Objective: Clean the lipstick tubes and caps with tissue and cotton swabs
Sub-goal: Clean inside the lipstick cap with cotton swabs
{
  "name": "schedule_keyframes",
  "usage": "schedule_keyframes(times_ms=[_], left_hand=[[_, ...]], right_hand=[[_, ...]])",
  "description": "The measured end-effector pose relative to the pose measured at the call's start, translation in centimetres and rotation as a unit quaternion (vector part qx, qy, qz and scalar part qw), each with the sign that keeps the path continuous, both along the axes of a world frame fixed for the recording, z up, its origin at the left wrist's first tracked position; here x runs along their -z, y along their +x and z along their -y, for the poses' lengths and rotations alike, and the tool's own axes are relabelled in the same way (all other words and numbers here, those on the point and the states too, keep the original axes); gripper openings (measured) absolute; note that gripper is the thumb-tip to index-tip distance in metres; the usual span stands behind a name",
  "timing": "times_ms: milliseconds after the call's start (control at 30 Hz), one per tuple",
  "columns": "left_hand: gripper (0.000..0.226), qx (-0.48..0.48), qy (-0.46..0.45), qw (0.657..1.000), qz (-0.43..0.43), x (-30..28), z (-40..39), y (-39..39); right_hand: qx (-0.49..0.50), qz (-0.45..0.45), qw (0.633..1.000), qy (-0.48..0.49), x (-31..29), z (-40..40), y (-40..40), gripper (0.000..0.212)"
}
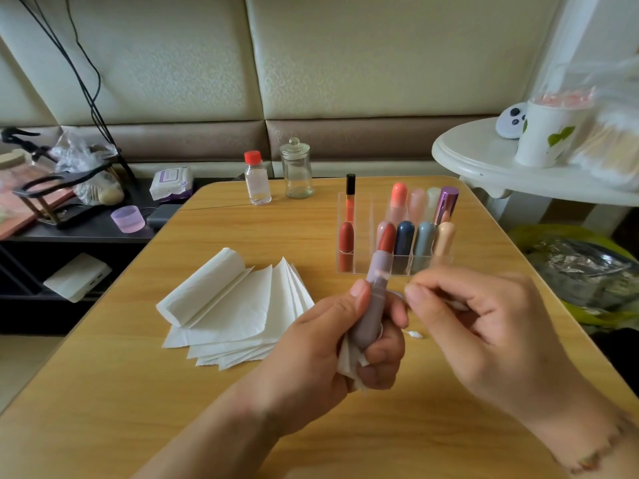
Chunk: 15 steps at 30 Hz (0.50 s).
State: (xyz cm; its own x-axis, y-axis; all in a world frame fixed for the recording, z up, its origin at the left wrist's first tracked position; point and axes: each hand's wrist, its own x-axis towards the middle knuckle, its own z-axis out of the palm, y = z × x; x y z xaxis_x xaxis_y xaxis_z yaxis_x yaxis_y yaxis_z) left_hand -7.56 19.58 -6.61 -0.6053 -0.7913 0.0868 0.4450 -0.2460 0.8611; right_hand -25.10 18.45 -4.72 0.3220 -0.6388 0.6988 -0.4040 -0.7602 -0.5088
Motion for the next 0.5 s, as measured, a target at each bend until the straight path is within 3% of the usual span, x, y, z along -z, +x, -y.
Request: schedule_keyframes(times_ms=[367, 500], left_hand=[[0.039, 0.027, 0.035, 0.998, -0.033, 0.14, 0.22, 0.13], [0.035, 0.044, 0.052, 0.996, -0.049, 0.11, 0.15, 0.36]], right_hand=[[0.010, -0.014, 1.000, 0.007, 0.11, 0.18, -0.21, 0.025], [-0.032, -0.014, 0.999, 0.027, 0.18, 0.12, -0.38, 0.024]])
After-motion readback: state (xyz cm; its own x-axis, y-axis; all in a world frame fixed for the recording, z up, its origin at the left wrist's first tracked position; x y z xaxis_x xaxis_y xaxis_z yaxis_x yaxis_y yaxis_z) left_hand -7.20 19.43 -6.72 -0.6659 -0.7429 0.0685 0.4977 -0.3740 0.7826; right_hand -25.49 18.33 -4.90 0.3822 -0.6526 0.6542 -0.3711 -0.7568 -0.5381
